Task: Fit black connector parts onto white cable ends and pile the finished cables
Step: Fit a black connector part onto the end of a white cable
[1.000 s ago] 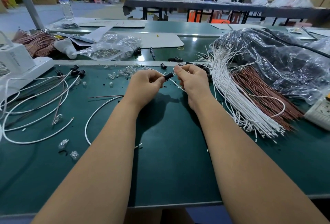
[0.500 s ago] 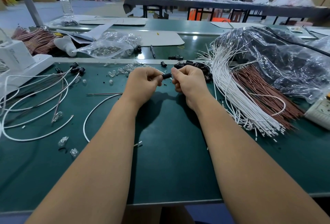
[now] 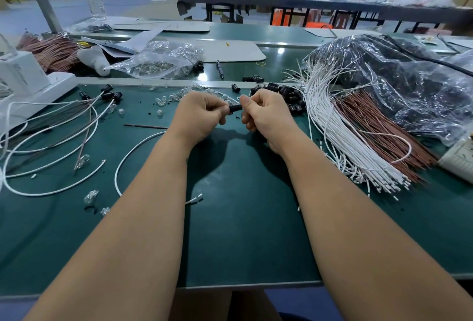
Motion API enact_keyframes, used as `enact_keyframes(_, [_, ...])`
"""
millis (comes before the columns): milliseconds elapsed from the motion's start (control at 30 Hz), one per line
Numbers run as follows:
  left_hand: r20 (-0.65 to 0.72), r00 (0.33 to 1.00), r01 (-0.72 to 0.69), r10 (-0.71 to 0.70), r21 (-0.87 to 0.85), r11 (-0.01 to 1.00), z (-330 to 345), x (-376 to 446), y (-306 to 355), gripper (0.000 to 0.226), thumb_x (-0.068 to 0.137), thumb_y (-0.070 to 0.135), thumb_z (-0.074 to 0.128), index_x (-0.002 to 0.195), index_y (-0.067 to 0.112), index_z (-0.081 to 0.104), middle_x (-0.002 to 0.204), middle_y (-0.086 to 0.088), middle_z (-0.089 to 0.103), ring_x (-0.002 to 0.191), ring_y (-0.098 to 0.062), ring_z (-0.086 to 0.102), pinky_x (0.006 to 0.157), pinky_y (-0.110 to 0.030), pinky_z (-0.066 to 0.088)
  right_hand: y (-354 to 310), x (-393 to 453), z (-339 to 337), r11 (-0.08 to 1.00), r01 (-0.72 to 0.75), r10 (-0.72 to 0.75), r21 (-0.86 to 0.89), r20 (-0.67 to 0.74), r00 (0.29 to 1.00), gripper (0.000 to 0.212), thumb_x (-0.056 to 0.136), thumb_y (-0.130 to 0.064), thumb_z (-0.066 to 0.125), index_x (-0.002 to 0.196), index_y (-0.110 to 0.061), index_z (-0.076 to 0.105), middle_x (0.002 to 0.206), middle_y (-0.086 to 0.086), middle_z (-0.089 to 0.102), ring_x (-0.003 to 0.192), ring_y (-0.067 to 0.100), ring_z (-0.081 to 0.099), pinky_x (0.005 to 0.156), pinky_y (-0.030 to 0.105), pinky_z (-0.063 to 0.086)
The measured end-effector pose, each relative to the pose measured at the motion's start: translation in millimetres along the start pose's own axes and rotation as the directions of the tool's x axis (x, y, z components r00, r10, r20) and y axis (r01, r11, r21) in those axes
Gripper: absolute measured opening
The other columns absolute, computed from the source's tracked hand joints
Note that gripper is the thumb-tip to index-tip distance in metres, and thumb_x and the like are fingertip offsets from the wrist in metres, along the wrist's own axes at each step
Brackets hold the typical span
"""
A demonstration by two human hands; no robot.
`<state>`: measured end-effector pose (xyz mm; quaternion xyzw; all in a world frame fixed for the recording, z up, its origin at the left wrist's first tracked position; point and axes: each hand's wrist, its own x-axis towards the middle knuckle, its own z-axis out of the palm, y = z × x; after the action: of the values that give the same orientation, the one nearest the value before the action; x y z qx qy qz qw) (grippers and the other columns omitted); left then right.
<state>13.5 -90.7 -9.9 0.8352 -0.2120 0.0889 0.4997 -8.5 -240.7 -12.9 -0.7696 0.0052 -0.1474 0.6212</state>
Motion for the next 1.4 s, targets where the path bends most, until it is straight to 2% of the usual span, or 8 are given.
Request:
enact_keyframes(200, [-0.005,1.000,0.014,-0.014,-0.007,1.000,-0.8,2.3,-1.5,0.022,0.088,0.009,0.064,0.068,0.003,0.070,0.054,-0.007,0.056,0.046,-0.009,0.034,0.045,-0.017,0.028,-3.4,-2.4,-0.8,0.999,0.008,-0.010,0.039,0.029,1.000,0.026,0.099,-0.016,0.054,0.074,-0.012,0.047,0.050,-0.002,0.059,0.039,0.008,0.050,0.041,0.019,0.040])
enact_keyframes(333, [0.000,1.000,0.019,-0.019,-0.010,1.000,-2.2,2.8,-2.1,0.028,0.087,0.010,0.064,0.060,0.010,0.068,0.046,0.004,0.048,0.043,-0.006,0.031,0.044,-0.014,0.028,-4.2,-4.2,-0.5,0.998,0.002,-0.006,0.061,0.059,0.998,0.024,0.100,-0.016,0.051,0.077,-0.011,0.046,0.053,0.001,0.061,0.041,0.011,0.053,0.043,0.022,0.045])
enact_keyframes(567, [-0.018,1.000,0.006,-0.007,-0.024,1.000,0.2,1.4,-2.0,0.027,0.090,0.010,0.063,0.063,0.008,0.068,0.050,-0.002,0.052,0.042,-0.006,0.032,0.044,-0.016,0.029,-4.8,-5.2,1.5,0.998,0.024,-0.025,0.053,0.022,0.999,0.023,0.100,-0.016,0.052,0.078,-0.011,0.046,0.057,0.004,0.060,0.041,0.010,0.052,0.042,0.021,0.044])
enact_keyframes(700, [-0.043,0.999,-0.007,0.006,-0.031,1.000,4.0,2.4,-0.7,0.020,0.092,0.012,0.061,0.075,0.004,0.070,0.068,-0.022,0.065,0.045,-0.009,0.036,0.045,-0.018,0.031,-2.4,-4.1,3.2,0.999,0.028,-0.026,0.037,-0.061,0.998,0.024,0.099,-0.018,0.053,0.076,-0.013,0.047,0.059,0.002,0.055,0.042,0.008,0.045,0.041,0.018,0.038])
enact_keyframes(967, [-0.055,0.998,0.001,-0.003,-0.034,0.999,3.9,2.7,-4.8,0.019,0.093,0.013,0.060,0.076,0.009,0.068,0.061,-0.003,0.060,0.039,-0.002,0.035,0.043,-0.014,0.029,2.6,0.7,-2.5,0.984,-0.003,0.043,0.176,-0.226,0.973,0.021,0.099,-0.019,0.054,0.079,-0.013,0.052,0.061,-0.001,0.055,0.043,0.004,0.047,0.046,0.018,0.040])
enact_keyframes(1167, [-0.045,0.999,0.012,-0.013,-0.032,0.999,3.6,2.2,-3.6,0.017,0.093,0.017,0.060,0.079,0.012,0.068,0.067,-0.003,0.065,0.046,-0.004,0.039,0.049,-0.018,0.034,0.2,-0.4,-3.3,0.963,-0.008,0.053,0.270,-0.162,0.985,0.018,0.096,-0.017,0.058,0.079,-0.013,0.055,0.058,-0.001,0.053,0.042,0.006,0.043,0.042,0.016,0.037])
enact_keyframes(1333, [-0.032,0.999,0.010,-0.012,-0.053,0.999,3.6,-0.4,-0.1,0.032,0.095,0.023,0.058,0.063,0.019,0.061,0.042,0.014,0.050,0.038,-0.002,0.035,0.044,-0.013,0.029,-1.9,-0.7,-4.3,0.956,-0.054,0.097,0.290,-0.137,0.986,0.007,0.092,-0.012,0.062,0.085,-0.013,0.058,0.063,0.001,0.059,0.047,0.007,0.051,0.048,0.019,0.043])
enact_keyframes(1400, [-0.031,1.000,0.003,-0.005,-0.057,0.998,4.0,-1.2,1.2,0.032,0.095,0.022,0.059,0.063,0.021,0.061,0.044,0.012,0.051,0.038,-0.001,0.036,0.044,-0.011,0.029,-2.4,-0.8,-4.7,0.950,-0.071,0.113,0.304,-0.123,0.986,0.007,0.090,-0.010,0.063,0.085,-0.013,0.060,0.065,0.001,0.062,0.050,0.008,0.054,0.052,0.020,0.047])
